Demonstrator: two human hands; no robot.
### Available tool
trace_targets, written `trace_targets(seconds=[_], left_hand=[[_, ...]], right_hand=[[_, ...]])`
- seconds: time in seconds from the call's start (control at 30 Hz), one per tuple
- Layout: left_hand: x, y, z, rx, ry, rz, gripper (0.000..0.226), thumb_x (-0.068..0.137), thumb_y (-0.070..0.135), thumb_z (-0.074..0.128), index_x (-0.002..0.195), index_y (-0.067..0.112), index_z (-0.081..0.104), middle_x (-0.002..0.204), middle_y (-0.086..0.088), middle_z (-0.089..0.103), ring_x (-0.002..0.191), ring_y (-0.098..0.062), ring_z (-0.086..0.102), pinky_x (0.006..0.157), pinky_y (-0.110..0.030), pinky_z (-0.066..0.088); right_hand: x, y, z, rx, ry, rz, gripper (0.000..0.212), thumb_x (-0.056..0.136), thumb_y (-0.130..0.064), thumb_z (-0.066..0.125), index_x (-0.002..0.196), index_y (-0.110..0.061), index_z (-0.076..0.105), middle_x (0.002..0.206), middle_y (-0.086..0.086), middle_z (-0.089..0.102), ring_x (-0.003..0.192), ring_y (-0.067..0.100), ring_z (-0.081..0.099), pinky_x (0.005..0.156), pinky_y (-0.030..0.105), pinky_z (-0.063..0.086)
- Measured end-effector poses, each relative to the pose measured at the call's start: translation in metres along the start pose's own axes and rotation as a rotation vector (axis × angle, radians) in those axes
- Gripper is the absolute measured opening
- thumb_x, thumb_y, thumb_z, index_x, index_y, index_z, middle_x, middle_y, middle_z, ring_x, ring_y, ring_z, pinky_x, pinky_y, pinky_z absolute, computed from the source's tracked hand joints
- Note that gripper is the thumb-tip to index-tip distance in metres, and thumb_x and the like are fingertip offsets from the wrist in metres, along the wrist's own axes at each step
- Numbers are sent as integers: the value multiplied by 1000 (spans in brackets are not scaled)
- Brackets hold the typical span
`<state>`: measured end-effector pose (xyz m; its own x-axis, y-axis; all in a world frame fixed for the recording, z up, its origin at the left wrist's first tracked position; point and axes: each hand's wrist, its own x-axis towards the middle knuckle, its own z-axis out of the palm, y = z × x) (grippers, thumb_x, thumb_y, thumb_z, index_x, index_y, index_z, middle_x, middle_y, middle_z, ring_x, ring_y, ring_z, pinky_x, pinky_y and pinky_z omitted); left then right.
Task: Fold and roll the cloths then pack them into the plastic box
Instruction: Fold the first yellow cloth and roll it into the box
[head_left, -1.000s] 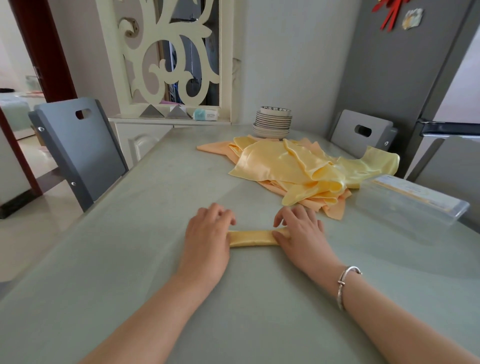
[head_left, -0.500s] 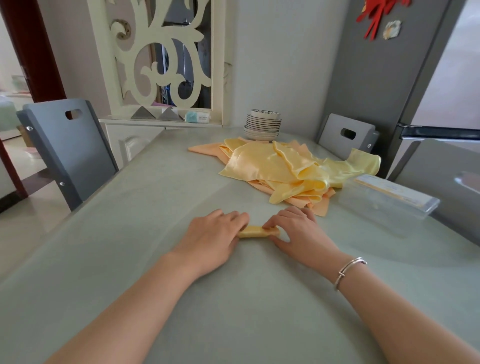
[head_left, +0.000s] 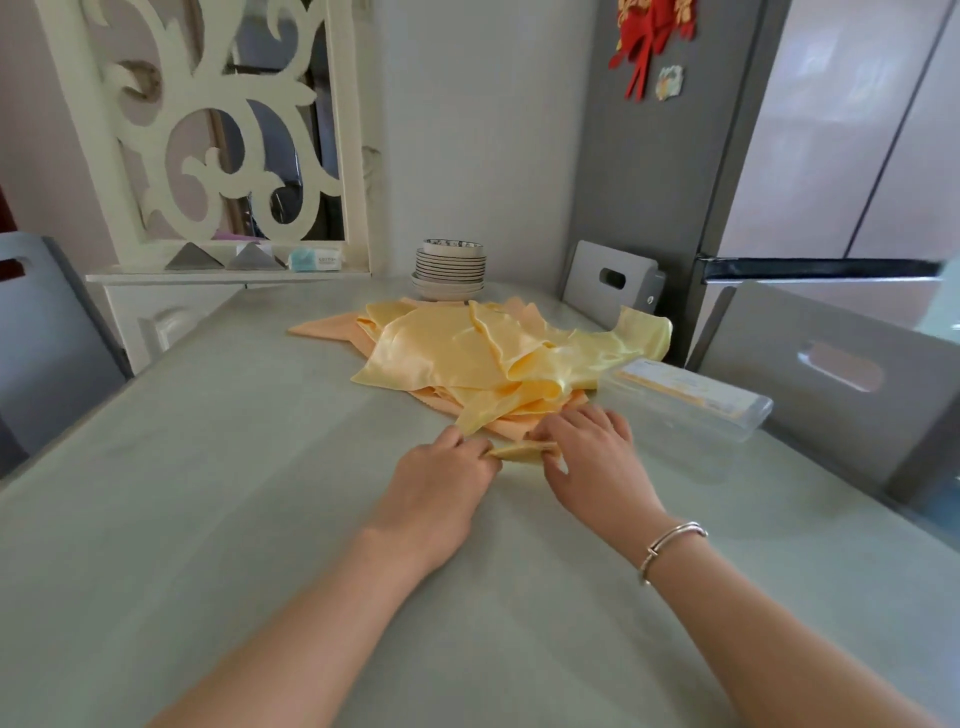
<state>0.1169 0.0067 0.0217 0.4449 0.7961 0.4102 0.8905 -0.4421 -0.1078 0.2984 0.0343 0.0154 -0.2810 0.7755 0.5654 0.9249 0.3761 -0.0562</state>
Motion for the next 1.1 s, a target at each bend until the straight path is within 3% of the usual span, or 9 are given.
trace_targets(seconds=[0.1, 0.17, 0.3, 0.4, 0.57, 0.7, 0.77, 0.9, 1.1], left_hand=[[28, 23, 10, -186, 131, -112, 38, 89, 10, 44, 122, 26, 56, 124, 14, 50, 116, -14, 40, 81, -29, 44], [45, 35, 18, -381, 238, -248, 30, 90, 17, 49, 117, 26, 60, 118, 13, 55, 113, -12, 45, 84, -31, 47], [65, 48, 43, -658, 382, -407, 25, 86, 9, 60, 108, 21, 66, 112, 10, 63, 106, -13, 58, 85, -27, 45], [65, 50, 53, -729, 429, -440, 27, 84, 4, 61, 104, 21, 68, 108, 10, 65, 104, -13, 60, 88, -28, 46], [59, 46, 48, -726, 504, -447, 25, 84, 4, 62, 104, 19, 67, 107, 8, 65, 103, -14, 60, 86, -25, 44], [55, 43, 46, -785, 505, -526, 21, 88, 19, 64, 108, 16, 66, 112, 5, 62, 107, -14, 57, 86, -19, 37], [56, 41, 46, -855, 476, -527, 30, 86, 35, 65, 110, 16, 66, 111, 6, 61, 109, -13, 56, 89, -19, 37], [57, 39, 48, -910, 326, -439, 74, 69, 74, 59, 119, 19, 62, 117, 9, 58, 115, -10, 50, 103, -30, 38], [57, 34, 54, -887, 228, -489, 94, 49, 85, 58, 118, 22, 62, 116, 7, 61, 113, -15, 53, 101, -41, 41]], right_hand=[[-5, 37, -12, -49, 2, 105, 44, 80, -18, 61, 123, -21, 53, 132, 1, 48, 127, 24, 39, 105, 36, 30], [-9, 61, -21, -89, -31, 224, 49, 87, -19, 55, 134, -20, 43, 151, 4, 26, 142, 24, 16, 114, 37, 15], [-13, 95, -25, -206, -98, 348, 59, 93, -30, 48, 144, -20, 21, 157, 5, 8, 146, 23, -6, 115, 45, -8], [-12, 103, -24, -199, -96, 345, 60, 93, -35, 50, 144, -23, 21, 151, -1, 24, 144, 21, 11, 115, 47, -7], [-12, 99, -32, -151, 4, 292, 39, 88, -38, 56, 125, -27, 49, 121, -5, 49, 119, 20, 44, 113, 39, 15], [-17, 93, -39, -24, 99, 146, 31, 80, -34, 69, 108, -22, 63, 103, -6, 57, 99, 20, 53, 89, 27, 37], [-22, 90, -42, 15, 107, 93, 30, 78, -38, 71, 105, -25, 66, 98, -10, 59, 93, 16, 56, 76, 25, 42], [-24, 77, -43, 20, 168, -67, 28, 80, -44, 66, 104, -29, 68, 93, -13, 60, 88, 8, 57, 61, 28, 52], [-21, 63, -37, -21, 376, -212, 21, 84, -35, 66, 96, -20, 72, 83, -7, 65, 74, 12, 64, 51, 31, 52]])
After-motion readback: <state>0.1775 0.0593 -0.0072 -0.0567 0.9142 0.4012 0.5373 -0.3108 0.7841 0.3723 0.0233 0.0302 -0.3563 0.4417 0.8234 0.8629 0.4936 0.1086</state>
